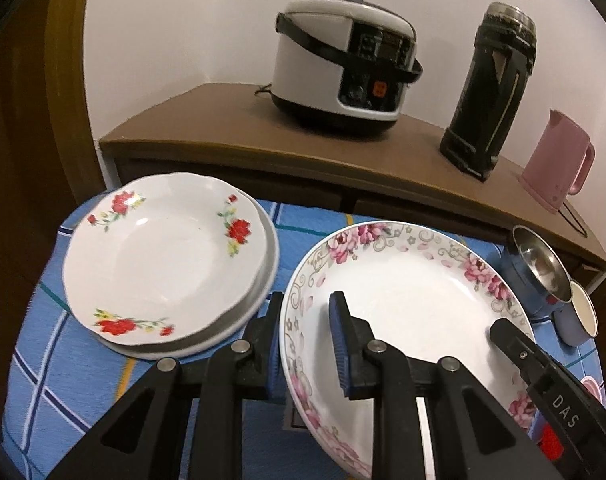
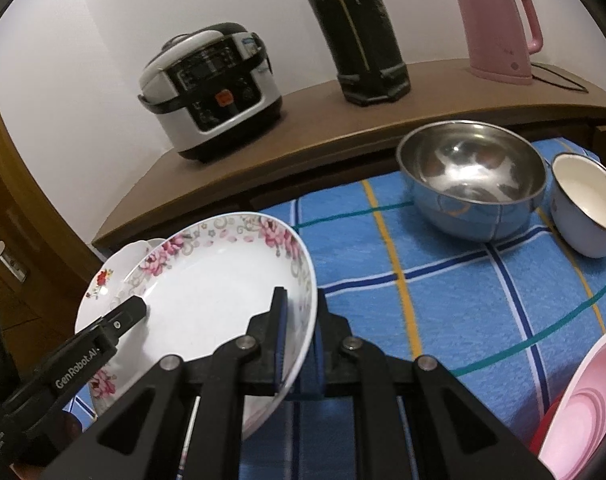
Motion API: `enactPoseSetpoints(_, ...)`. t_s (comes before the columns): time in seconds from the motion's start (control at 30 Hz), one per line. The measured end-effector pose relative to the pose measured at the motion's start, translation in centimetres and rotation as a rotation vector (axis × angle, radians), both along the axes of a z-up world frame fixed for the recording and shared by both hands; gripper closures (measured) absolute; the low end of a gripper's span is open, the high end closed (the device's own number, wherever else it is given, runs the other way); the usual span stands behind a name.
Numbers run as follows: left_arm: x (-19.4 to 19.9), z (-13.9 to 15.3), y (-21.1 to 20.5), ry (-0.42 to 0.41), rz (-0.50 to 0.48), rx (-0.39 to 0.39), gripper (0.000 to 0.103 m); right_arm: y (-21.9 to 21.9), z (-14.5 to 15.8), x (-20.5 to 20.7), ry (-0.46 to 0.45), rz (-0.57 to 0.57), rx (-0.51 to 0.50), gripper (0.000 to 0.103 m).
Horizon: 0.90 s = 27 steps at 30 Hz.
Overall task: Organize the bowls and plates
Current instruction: 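Carry the pink floral plate with the left gripper over the red-flower plate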
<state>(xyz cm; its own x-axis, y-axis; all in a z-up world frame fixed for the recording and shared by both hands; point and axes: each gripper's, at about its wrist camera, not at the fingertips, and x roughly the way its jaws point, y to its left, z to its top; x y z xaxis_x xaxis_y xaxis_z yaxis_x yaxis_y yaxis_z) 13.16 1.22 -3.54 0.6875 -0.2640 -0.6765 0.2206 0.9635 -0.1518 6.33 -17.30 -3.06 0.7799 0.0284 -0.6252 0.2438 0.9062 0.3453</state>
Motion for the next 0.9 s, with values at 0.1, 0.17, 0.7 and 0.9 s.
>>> enactPoseSetpoints(0.1,0.0,0.5,0.9,-0.01,0.014,-0.002,0.079,1.0,0.5,0.3,-0.011,0.017,-0.009,0.091)
enactPoseSetpoints(0.17,0.2,0.7,1.5,-0.013,0.03,-0.002,0.079,1.5,0.7,0.5,-0.014,0.027,-0.011,0.091)
enactPoseSetpoints(0.7,2.1,1.8,8.4,-0.046,0.165,-0.015,0.079,8.5,1.7,4.9,-0.05,0.141,-0.026,0.091)
enactPoseSetpoints(0.9,2.9,1.8,10.9,-0.047,0.215,-0.023,0.079,10.6,1.4,6.5,-0.048,0.18,-0.023,0.091)
